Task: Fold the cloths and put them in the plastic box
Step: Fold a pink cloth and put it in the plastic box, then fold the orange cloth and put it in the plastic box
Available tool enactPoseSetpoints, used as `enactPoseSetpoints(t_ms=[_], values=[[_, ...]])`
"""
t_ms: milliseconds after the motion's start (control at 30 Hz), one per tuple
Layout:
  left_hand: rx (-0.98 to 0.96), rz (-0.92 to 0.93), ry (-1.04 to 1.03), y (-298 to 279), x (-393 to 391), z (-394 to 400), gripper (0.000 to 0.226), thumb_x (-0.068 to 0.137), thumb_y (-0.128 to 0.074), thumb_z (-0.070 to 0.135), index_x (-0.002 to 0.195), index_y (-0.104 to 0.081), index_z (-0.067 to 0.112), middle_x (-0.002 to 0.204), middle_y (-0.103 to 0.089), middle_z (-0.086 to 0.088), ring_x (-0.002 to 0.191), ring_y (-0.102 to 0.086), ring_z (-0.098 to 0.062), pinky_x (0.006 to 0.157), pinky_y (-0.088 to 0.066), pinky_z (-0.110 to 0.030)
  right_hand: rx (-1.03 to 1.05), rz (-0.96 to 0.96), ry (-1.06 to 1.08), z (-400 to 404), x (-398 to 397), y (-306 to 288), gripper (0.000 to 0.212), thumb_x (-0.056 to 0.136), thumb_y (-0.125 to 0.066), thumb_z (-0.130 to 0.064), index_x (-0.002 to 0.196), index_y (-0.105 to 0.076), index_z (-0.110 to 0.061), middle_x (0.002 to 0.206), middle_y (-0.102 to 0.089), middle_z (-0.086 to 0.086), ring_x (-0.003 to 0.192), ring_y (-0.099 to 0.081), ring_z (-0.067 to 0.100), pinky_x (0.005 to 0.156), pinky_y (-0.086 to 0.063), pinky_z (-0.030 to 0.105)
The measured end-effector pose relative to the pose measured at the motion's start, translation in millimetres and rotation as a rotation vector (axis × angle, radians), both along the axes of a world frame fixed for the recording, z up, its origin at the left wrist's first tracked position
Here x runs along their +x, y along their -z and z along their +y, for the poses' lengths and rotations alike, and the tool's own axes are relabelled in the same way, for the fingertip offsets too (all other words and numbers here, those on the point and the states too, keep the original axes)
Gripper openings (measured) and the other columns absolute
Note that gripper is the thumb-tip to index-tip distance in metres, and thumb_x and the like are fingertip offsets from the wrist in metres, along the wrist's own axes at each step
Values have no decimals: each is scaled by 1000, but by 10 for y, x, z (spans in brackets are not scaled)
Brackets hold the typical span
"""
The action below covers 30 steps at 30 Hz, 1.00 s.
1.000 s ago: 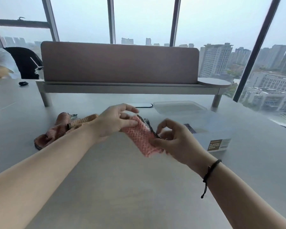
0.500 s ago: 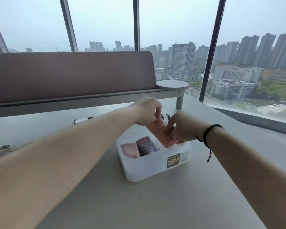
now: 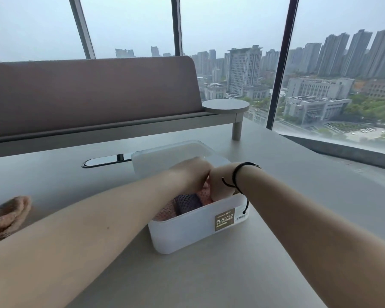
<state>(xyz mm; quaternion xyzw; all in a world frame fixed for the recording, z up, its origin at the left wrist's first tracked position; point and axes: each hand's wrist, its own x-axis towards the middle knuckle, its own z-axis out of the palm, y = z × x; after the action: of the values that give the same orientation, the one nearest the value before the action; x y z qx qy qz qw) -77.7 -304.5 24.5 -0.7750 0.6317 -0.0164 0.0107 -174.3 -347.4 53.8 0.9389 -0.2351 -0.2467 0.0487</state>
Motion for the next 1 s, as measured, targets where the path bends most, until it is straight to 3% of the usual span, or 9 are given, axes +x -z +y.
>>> enactPoseSetpoints(t_ms=[67, 200, 267, 367, 433, 533, 767, 900, 1000], values=[[4, -33, -4, 20, -24, 12, 19, 90, -52, 6, 101, -67, 11, 112, -66, -12, 90, -61, -29, 68, -37, -29, 24, -32, -16, 11, -32, -23, 18, 99, -41, -17, 88, -55, -12, 76, -48, 0, 68, -45, 18, 57, -34, 20], [-23, -154, 28, 9, -54, 33, 22, 91, -49, 12, 107, -65, 13, 114, -62, -11, 103, -62, -34, 71, -39, -31, 73, -101, 10, 54, -68, -7, 33, 101, -44, -23, 129, -57, -13, 118, -61, 6, 94, -41, 18, 77, -39, 24], [-5, -144, -1, -11, -62, 46, 21, 90, -51, 14, 105, -67, 14, 112, -66, -11, 101, -63, -34, 69, -38, -30, 84, -96, 6, 43, -56, 13, 23, 102, -41, -19, 105, -61, -10, 89, -54, 4, 94, -38, 19, 66, -40, 22], [76, -41, -75, -2, -63, 76, 16, 89, -54, 18, 96, -68, 19, 106, -68, -9, 85, -58, -30, 65, -38, -26, 41, -133, 35, 47, -66, 25, 35, 100, -41, -17, 65, -37, -15, 69, -36, 1, 90, -41, 24, 72, -35, 26], [102, 37, -99, 14, -53, 111, 10, 90, -54, 22, 87, -64, 24, 94, -65, -4, 79, -54, -26, 58, -37, -24, 44, -164, 77, 27, -52, 59, 35, 98, -44, -19, 64, -36, -15, 69, -39, 2, 88, -45, 25, 71, -36, 27], [131, 84, -82, 61, -42, 178, 10, 91, -52, 27, 82, -57, 27, 79, -55, 4, 80, -53, -24, 60, -38, -25, 81, -207, 164, -33, 0, 148, 32, 94, -53, -26, 67, -41, -14, 67, -43, 2, 82, -49, 26, 52, -33, 25], [74, 247, -88, 90, 67, 402, 23, 95, -51, 32, 106, -71, 25, 111, -67, 0, 105, -59, -21, 91, -49, -31, 66, -585, 241, -10, -39, 287, 25, 66, -70, -36, 67, -55, -16, 63, -58, -2, 61, -59, 20, 55, -45, 23], [-17, 276, -149, 55, 197, 701, 18, 91, -51, 29, 93, -69, 32, 109, -66, 4, 99, -61, -23, 88, -53, -34, 89, -913, 254, 290, -34, 339, 43, 78, -57, -56, 61, -60, -16, 58, -62, -3, 60, -63, 20, 56, -49, 26], [-77, 263, -154, -21, 295, 923, 23, 93, -51, 26, 106, -70, 27, 118, -63, -1, 106, -59, -22, 92, -51, -37, 15, -999, 279, 530, 46, 343, 46, 82, -52, -58, 61, -60, -18, 63, -62, -5, 62, -62, 20, 54, -46, 22]])
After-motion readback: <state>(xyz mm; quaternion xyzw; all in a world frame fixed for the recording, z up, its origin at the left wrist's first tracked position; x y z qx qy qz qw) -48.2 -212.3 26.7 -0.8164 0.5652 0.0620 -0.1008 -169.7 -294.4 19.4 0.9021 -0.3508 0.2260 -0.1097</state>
